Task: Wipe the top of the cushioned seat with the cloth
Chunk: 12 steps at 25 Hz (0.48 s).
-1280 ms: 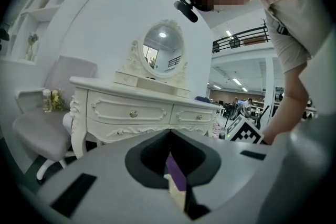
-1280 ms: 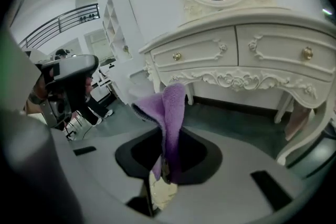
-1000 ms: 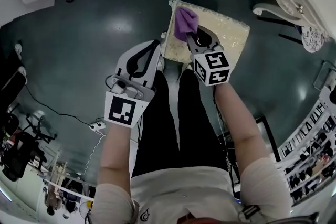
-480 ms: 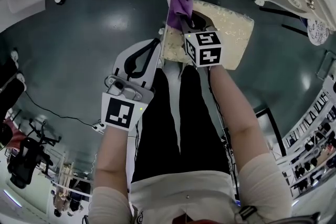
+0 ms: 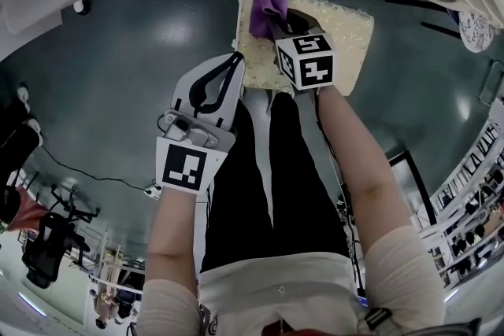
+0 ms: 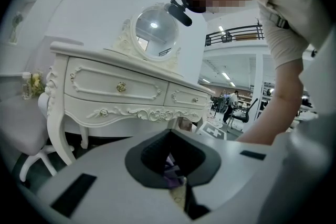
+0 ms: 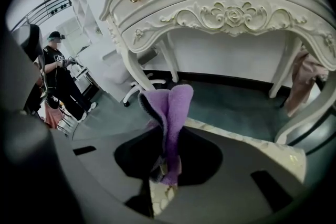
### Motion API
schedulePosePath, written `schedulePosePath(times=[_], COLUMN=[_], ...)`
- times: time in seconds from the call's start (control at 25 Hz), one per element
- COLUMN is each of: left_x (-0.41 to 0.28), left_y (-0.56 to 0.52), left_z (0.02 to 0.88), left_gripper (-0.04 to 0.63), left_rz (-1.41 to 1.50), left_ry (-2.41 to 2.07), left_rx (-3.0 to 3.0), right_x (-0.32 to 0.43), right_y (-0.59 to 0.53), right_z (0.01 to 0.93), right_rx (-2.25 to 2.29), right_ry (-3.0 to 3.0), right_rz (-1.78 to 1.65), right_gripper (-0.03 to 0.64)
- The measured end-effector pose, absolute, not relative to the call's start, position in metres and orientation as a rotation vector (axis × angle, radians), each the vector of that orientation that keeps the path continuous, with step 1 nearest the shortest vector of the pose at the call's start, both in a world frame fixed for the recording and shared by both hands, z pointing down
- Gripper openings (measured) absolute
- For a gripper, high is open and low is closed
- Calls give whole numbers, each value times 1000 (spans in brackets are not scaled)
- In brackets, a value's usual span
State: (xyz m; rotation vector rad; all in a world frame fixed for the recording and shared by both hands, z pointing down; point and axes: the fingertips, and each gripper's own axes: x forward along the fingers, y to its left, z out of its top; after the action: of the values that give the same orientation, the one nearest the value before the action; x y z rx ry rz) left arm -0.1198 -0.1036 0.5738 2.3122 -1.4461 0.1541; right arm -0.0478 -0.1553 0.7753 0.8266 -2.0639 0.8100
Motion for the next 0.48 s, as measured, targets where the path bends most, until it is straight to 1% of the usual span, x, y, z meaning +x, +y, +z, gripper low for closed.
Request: schedulePosePath(times=[0.48], left_x=[-58], left_y=[-107], left_z=[572], left_gripper=[14], left_rz=[171], left_ry=[-1392], left_rx=[2355], right_x=[38], right_y=[-159], right_z=[779], right_rx=[897], right_ry=[-1986], right_rz=[809], right_gripper=[84])
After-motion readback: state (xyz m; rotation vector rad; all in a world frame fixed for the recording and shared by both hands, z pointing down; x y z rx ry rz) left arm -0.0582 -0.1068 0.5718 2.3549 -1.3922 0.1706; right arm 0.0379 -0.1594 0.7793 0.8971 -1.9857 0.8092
